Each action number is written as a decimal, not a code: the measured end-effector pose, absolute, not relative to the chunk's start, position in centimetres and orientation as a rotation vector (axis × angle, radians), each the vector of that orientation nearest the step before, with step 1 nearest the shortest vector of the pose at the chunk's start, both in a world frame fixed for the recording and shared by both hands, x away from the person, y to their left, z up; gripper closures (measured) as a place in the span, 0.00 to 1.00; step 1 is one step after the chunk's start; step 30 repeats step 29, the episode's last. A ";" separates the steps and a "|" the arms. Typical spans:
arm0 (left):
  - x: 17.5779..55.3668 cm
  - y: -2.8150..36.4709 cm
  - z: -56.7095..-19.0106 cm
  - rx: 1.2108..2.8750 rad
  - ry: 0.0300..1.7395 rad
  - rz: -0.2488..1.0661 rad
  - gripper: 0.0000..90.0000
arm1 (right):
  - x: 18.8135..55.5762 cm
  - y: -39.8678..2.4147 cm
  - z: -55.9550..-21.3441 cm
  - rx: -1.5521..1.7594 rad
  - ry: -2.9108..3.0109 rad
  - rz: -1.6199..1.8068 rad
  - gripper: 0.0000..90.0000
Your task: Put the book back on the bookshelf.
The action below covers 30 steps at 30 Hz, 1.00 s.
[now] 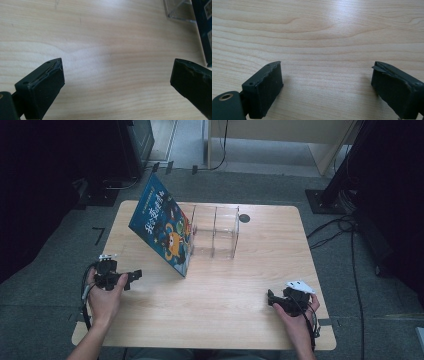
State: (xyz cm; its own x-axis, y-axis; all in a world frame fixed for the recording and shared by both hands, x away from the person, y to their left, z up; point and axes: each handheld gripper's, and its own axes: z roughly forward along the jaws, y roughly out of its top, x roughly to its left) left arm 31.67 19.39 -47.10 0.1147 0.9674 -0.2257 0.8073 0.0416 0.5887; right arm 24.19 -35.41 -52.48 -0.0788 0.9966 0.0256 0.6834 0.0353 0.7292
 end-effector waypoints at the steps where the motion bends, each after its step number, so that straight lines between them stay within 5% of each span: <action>1: 31.3 19.4 -47.3 1.798 1.718 0.348 0.00 | 24.2 -35.4 -52.5 1.696 1.815 0.812 0.10; 18: 24.7 19.7 -50.6 1.747 1.663 0.501 0.00 | 24.2 -35.4 -52.5 1.692 1.817 0.811 0.10; 30: 24.5 19.4 -51.0 1.753 1.656 0.500 0.00 | 24.2 -35.5 -52.5 1.698 1.811 0.811 0.10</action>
